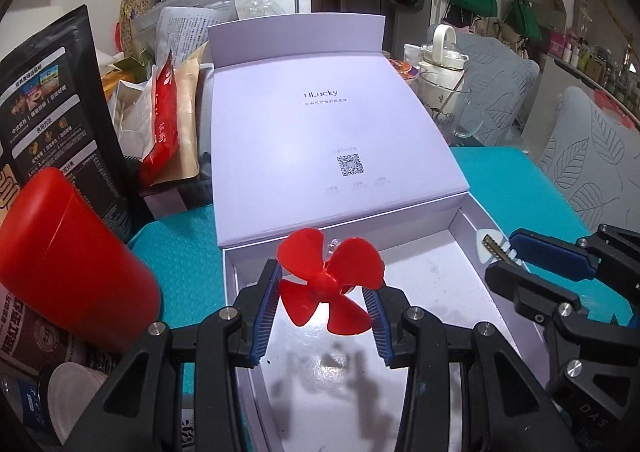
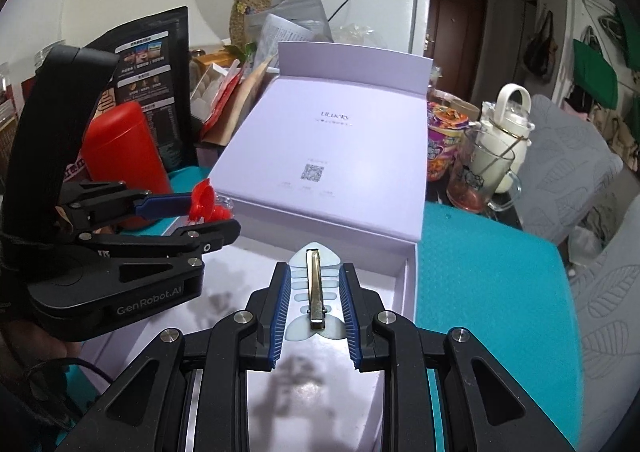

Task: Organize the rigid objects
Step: 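Open the left tool to drop the propeller while the right tool releases the fish-bone clip, then withdraw both tools from the box back toward the remaining items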

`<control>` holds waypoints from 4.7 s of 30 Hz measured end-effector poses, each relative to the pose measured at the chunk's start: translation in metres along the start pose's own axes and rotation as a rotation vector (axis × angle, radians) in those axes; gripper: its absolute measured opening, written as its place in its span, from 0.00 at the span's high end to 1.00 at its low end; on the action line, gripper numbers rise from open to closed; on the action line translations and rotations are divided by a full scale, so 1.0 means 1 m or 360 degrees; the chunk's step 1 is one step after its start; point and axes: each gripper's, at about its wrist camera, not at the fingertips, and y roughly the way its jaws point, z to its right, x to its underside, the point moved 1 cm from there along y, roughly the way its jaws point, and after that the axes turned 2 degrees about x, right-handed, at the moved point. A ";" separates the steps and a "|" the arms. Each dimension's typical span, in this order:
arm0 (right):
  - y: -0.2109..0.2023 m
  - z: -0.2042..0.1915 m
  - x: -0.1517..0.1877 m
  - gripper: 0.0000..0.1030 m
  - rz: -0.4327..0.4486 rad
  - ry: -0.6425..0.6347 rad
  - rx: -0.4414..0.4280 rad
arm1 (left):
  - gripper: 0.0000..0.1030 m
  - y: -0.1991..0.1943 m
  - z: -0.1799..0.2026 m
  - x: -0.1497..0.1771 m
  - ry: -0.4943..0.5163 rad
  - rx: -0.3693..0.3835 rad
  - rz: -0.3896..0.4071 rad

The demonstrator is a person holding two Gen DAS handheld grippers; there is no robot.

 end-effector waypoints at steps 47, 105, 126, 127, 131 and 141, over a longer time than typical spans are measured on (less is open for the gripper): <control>-0.125 -0.012 -0.001 0.65 0.0259 -0.0011 0.0101 | 0.42 -0.130 0.020 -0.004 -0.0044 -0.0087 0.0203; -0.239 0.008 0.196 0.32 0.0079 0.0504 0.0436 | 0.21 -0.182 0.143 0.147 0.0247 0.0361 0.0070; -0.242 0.077 0.248 0.25 -0.0019 0.0722 0.0535 | 0.21 -0.140 0.217 0.147 0.0352 0.0546 -0.0091; -0.241 0.080 0.250 0.25 -0.0025 0.0730 0.0536 | 0.21 -0.136 0.219 0.147 0.0351 0.0549 -0.0103; -0.238 0.091 0.258 0.25 -0.0046 0.0756 0.0538 | 0.21 -0.125 0.228 0.146 0.0349 0.0562 -0.0127; -0.225 0.119 0.271 0.25 -0.0089 0.0848 0.0508 | 0.23 -0.093 0.244 0.139 0.0420 0.0611 -0.0166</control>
